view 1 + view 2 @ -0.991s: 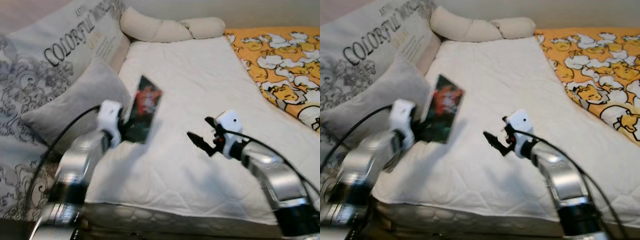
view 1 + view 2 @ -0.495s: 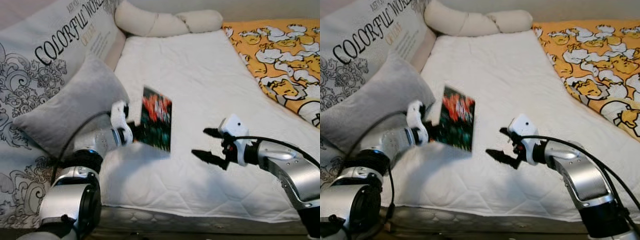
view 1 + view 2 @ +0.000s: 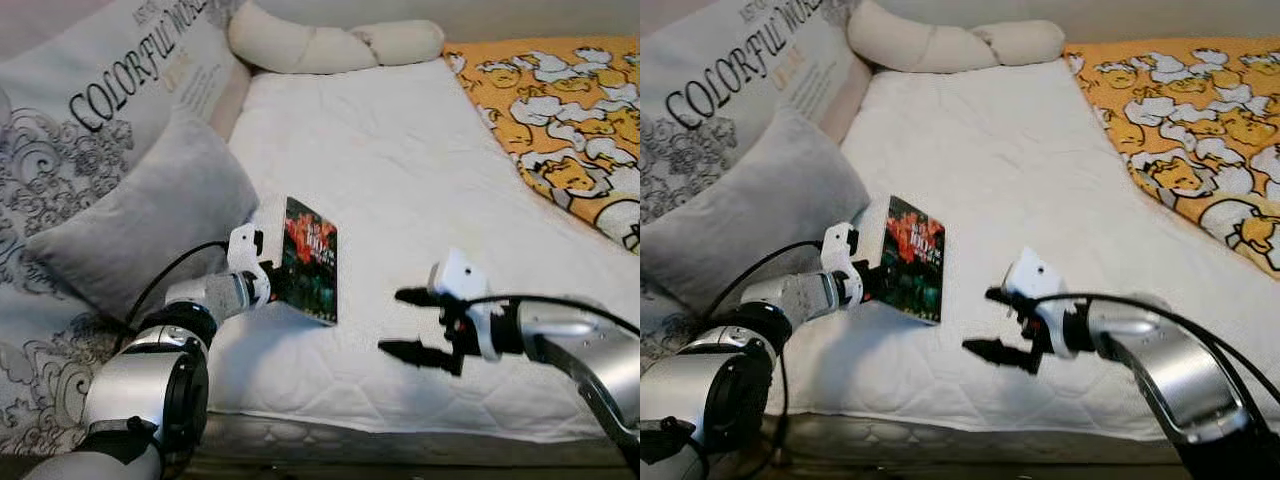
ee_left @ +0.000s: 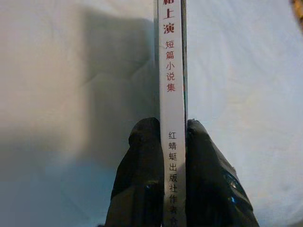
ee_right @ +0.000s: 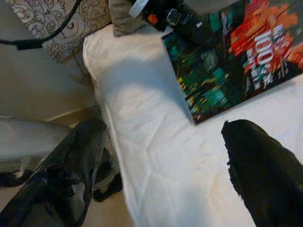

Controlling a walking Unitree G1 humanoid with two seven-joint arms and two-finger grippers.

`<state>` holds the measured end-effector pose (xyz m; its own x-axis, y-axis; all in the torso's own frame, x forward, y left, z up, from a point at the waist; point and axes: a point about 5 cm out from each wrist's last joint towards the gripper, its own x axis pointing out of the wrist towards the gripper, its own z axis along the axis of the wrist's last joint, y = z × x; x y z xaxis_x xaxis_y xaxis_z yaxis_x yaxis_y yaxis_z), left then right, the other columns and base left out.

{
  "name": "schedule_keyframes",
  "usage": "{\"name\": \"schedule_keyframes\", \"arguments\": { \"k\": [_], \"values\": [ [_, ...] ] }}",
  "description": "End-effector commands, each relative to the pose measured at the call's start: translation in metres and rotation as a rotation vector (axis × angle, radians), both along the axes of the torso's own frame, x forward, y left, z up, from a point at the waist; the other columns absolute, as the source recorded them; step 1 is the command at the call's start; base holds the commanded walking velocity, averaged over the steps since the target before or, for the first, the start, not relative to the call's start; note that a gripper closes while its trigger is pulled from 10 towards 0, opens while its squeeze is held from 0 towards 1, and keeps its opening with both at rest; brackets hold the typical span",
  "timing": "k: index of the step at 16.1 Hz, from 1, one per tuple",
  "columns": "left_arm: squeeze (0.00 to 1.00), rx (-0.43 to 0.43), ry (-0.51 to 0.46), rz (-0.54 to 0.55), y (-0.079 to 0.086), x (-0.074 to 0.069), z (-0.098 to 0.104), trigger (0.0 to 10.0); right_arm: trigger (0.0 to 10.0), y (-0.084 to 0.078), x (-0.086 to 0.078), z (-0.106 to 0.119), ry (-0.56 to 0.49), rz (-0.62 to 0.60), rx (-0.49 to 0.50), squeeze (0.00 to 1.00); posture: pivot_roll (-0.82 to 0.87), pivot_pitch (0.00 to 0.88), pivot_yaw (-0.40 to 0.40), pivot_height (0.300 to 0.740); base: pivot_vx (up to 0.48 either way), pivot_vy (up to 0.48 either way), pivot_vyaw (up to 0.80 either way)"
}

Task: Clean up the room

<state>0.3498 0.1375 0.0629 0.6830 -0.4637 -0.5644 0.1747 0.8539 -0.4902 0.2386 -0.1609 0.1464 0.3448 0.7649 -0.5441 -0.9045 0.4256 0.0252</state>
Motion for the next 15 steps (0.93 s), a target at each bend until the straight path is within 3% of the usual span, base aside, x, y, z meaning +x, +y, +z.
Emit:
{"name": "schedule_keyframes", "arguments": {
  "k": [1, 2, 3, 8, 13, 15],
  "values": [
    [0.04, 0.053, -0.027, -0.005, 0.004, 0.005, 0.006, 10.0, 10.0, 0.002, -0.003, 0.002, 0.011, 0.012, -0.002, 0.0, -0.25, 0.058, 0.109, 0.74, 0.0, 0.0, 0.0],
    [0.62, 0.047, -0.029, -0.008, 0.004, 0.005, 0.007, 10.0, 10.0, 0.002, -0.005, 0.002, 0.019, 0.011, -0.002, 0.0, -0.25, 0.06, 0.109, 0.74, 0.0, 0.0, 0.0],
    [1.0, 0.068, -0.036, -0.013, 0.005, 0.007, 0.009, 10.0, 10.0, 0.002, -0.007, 0.002, 0.023, 0.008, -0.005, 0.0, -0.25, 0.066, 0.109, 0.74, 0.0, 0.0, 0.0],
    [1.0, 0.165, -0.065, -0.013, 0.016, 0.01, 0.012, 10.0, 10.0, 0.003, -0.009, -0.001, 0.024, -0.004, -0.015, 0.0, -0.24, 0.069, 0.114, 0.74, 0.0, 0.0, 0.0],
    [1.0, 0.339, -0.069, -0.043, 0.05, 0.006, 0.01, 10.0, 10.0, 0.005, -0.003, -0.001, 0.013, -0.01, -0.024, 0.0, -0.23, 0.059, 0.108, 0.74, 0.0, 0.0, 0.0],
    [1.0, 0.356, -0.107, -0.066, 0.058, 0.006, 0.013, 10.0, 10.0, 0.004, 0.0, -0.004, 0.008, -0.032, -0.026, 0.0, -0.21, 0.043, 0.094, 0.74, 0.0, 0.0, 0.0]
  ]
}}
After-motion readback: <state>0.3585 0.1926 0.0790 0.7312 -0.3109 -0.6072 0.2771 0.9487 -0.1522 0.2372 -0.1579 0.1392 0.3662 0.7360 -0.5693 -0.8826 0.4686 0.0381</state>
